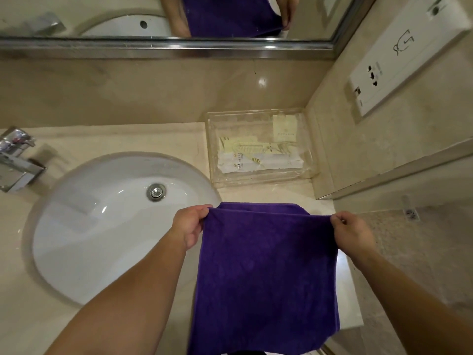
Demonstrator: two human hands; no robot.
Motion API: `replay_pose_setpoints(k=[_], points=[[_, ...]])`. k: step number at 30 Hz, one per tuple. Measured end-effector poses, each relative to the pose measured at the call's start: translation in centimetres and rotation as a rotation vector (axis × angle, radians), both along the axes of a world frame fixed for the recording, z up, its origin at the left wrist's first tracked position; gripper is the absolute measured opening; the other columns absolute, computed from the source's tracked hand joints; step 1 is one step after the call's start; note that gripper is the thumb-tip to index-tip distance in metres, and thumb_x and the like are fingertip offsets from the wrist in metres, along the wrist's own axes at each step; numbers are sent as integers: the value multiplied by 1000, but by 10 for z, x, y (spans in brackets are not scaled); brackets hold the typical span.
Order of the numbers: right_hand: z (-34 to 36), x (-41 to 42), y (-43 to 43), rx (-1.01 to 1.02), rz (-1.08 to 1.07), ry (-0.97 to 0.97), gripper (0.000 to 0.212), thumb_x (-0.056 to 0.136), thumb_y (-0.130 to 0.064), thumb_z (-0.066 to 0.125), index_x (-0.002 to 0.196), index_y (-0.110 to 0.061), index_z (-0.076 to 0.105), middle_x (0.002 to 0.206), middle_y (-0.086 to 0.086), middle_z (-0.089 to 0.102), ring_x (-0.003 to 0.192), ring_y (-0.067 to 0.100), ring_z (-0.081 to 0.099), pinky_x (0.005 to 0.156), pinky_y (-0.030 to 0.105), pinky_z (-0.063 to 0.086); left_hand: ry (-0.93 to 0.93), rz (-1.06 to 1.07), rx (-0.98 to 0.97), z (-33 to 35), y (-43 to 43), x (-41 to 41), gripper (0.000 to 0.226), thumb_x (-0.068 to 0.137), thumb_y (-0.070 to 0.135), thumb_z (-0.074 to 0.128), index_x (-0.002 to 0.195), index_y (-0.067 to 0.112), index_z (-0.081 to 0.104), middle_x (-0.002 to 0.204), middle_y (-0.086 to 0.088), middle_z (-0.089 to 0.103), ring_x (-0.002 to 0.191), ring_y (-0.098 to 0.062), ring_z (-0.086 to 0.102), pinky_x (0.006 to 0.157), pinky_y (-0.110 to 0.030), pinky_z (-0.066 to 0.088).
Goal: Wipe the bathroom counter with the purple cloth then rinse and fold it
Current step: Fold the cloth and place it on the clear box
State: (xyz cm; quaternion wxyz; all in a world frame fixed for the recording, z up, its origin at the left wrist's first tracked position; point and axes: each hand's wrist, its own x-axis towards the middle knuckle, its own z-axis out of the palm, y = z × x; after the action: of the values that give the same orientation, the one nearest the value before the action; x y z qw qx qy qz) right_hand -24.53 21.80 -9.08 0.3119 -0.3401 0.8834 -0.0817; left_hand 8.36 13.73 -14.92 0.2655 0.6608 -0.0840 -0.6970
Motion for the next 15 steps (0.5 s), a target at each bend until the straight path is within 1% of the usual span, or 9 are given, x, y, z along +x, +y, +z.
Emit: replay_pose_setpoints(k=[2, 3, 5, 7, 9, 11, 13, 15], points=[[1, 0, 0, -9, 6, -8, 24, 102, -21, 43, 93, -14, 64, 86, 6, 65, 81, 26, 58, 70, 34, 39, 18, 2, -26, 3, -1, 5, 22, 100, -7, 46, 111, -6, 65, 97, -13, 68, 87, -19, 64, 92, -32, 48], [2, 0, 1, -18, 5, -18, 24, 102, -21, 43, 93, -15, 64, 86, 6, 65, 80, 25, 58, 68, 34, 40, 31, 0, -30, 5, -1, 8, 21, 100, -8, 47, 111, -7, 65, 98, -13, 68, 89, -19, 64, 94, -30, 47], [2, 0, 2, -32, -3, -52, 25, 103, -22, 43, 93, -16, 65, 88, 6, 65, 80, 23, 57, 69, 34, 41, 69, -21, -22, 8, -3, 14, 21, 100, -8, 46, 108, -7, 66, 101, -14, 68, 91, -18, 64, 90, -29, 50], [4, 0, 4, -46, -23, -114, 25, 103, -21, 44, 93, -15, 66, 90, 6, 66, 82, 22, 57, 71, 35, 43, 110, -59, -11, 14, -4, 20, 22, 101, -6, 45, 106, -5, 66, 99, -13, 69, 91, -18, 65, 83, -27, 53], [7, 1, 6, -57, -40, -183, 25, 103, -19, 46, 90, -13, 67, 88, 7, 65, 79, 20, 56, 69, 35, 43, 133, -111, 1, 20, -5, 27, 21, 101, -4, 46, 103, -1, 67, 96, -12, 69, 91, -19, 64, 83, -27, 52], [10, 2, 7, -52, -26, -220, 25, 103, -17, 47, 89, -12, 67, 85, 7, 65, 76, 19, 55, 67, 33, 44, 138, -163, -7, 25, -6, 32, 21, 101, -3, 47, 101, 1, 68, 98, -12, 68, 91, -20, 63, 87, -29, 52], [10, 2, 8, -45, -11, -224, 23, 102, -19, 48, 88, -15, 67, 84, 5, 65, 77, 20, 56, 71, 35, 46, 140, -218, -26, 30, -7, 35, 20, 101, -1, 49, 102, 4, 69, 100, -10, 68, 91, -20, 62, 86, -31, 52], [9, 2, 7, -16, 24, -194, 21, 101, -23, 49, 87, -21, 65, 86, 1, 66, 81, 21, 58, 76, 36, 47, 149, -262, -48, 36, -7, 37, 20, 101, 2, 50, 101, 7, 69, 97, -7, 69, 88, -21, 62, 79, -32, 51]])
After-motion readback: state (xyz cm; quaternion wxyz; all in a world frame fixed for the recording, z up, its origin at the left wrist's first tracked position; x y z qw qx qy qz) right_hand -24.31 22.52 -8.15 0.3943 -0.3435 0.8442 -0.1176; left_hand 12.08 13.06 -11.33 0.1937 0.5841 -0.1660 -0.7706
